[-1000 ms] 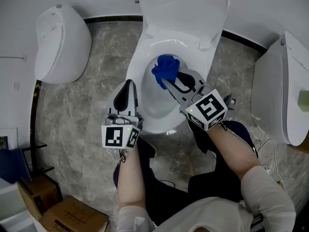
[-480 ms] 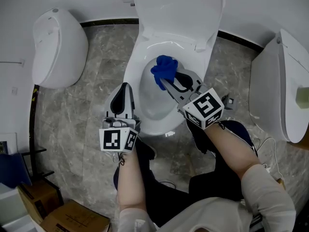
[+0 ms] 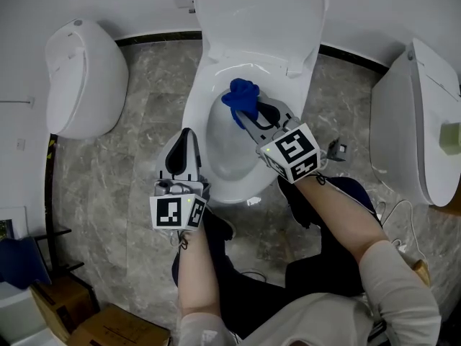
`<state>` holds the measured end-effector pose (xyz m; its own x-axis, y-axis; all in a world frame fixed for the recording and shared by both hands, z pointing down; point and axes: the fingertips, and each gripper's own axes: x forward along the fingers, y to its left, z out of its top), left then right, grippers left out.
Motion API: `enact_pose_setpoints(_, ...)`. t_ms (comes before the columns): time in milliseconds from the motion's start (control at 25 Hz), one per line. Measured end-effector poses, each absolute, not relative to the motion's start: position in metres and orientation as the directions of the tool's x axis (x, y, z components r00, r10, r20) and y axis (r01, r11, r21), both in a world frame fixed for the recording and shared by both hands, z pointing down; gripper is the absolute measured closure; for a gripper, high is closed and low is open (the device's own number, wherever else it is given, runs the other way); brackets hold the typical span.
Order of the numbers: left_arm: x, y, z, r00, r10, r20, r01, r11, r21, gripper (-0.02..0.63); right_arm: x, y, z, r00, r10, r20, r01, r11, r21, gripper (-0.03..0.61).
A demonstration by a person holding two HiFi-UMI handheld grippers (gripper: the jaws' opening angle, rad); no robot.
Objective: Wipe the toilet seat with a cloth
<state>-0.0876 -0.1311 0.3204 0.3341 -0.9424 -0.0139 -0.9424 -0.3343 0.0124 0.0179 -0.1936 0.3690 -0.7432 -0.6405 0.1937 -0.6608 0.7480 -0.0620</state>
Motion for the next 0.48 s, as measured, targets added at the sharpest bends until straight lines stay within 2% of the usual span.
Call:
enact_pose_setpoints(240,-0.087,-0.133,0.321,0.339,-0.941,-0.016,-0.940,-0.339,0.033,0.604,0.033,-0.227,0.391,-0.650,-0.704,0.287,-0.745,0.665,-0.057,0.488)
enact_pose_setpoints(480,-0.083,-0.135,0.320,0.347,-0.938,-0.026,-0.937,-0.347,0.038,0.604,0.036,-0.251,0.412,-0.608,-0.710,0.356,-0.765,0.643,-0.023,0.488)
